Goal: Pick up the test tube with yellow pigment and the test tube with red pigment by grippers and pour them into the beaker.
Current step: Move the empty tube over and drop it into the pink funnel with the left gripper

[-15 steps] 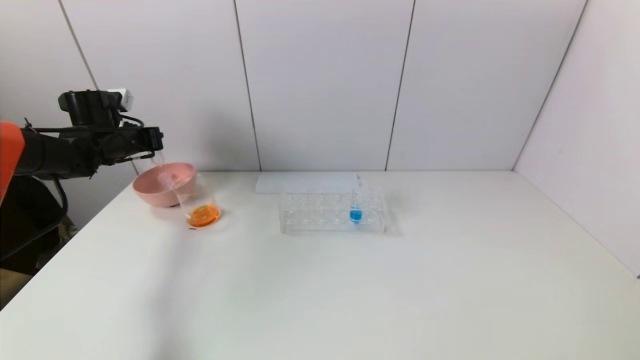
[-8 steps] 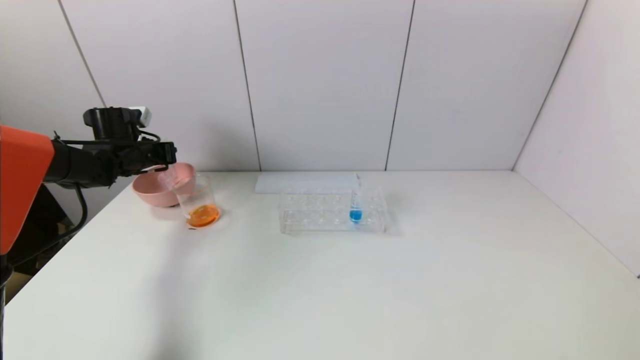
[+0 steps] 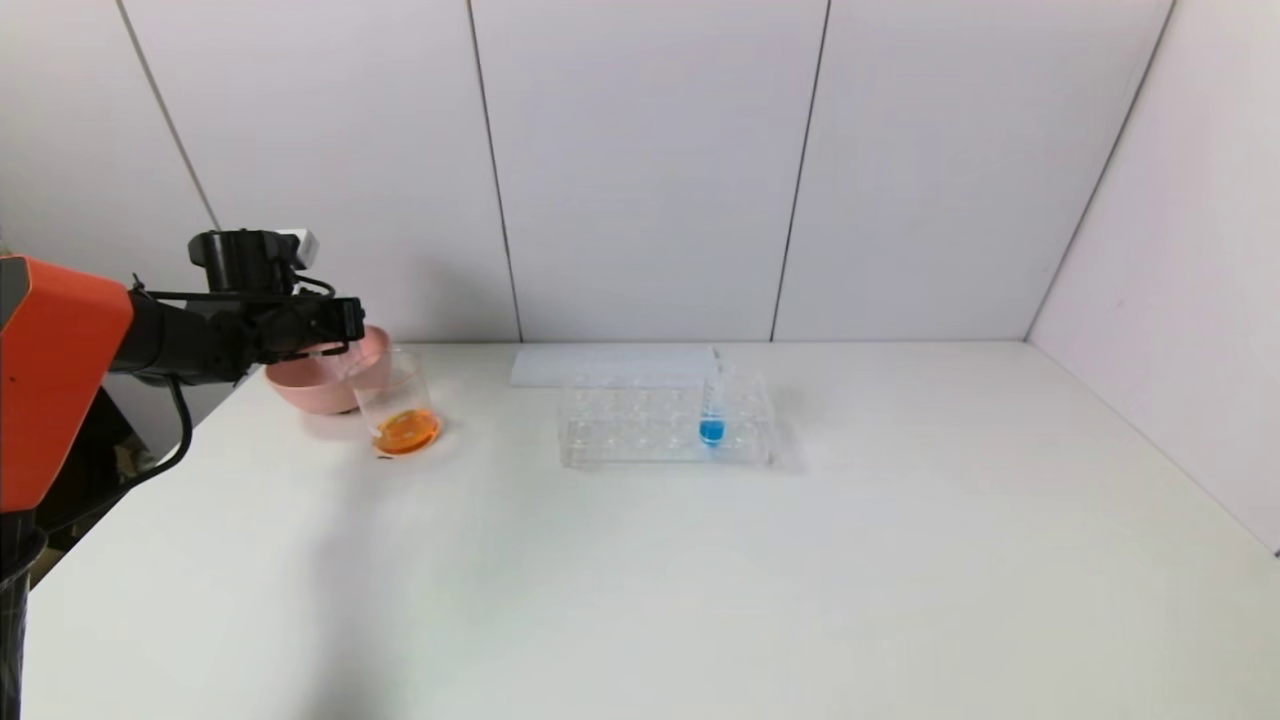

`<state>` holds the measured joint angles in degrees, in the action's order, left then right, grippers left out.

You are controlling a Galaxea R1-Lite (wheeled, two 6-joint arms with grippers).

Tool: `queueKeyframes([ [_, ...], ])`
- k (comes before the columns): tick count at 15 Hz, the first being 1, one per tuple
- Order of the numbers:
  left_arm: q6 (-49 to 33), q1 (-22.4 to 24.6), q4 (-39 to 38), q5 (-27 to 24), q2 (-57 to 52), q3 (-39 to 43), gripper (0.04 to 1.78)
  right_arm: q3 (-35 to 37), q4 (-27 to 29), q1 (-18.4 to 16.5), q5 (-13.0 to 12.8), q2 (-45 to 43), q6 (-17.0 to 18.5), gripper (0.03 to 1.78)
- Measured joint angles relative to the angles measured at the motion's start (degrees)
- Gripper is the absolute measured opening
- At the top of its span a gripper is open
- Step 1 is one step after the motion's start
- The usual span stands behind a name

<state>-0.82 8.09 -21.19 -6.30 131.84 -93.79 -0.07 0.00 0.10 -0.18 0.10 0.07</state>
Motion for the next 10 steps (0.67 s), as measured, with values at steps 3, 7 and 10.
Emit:
queueKeyframes([
  [3,0.2,0.2,0.1,0.0,0.3,0.0,0.49,0.0,0.0,0.0,0.0,0.0,0.0,1.7],
  [7,0.2,0.2,0.3,0.1,0.3,-0.4,0.77,0.0,0.0,0.0,-0.1,0.0,0.0,1.7],
  [10,0.2,0.3,0.2,0.1,0.3,-0.4,1.26,0.0,0.0,0.0,0.0,0.0,0.0,1.7],
])
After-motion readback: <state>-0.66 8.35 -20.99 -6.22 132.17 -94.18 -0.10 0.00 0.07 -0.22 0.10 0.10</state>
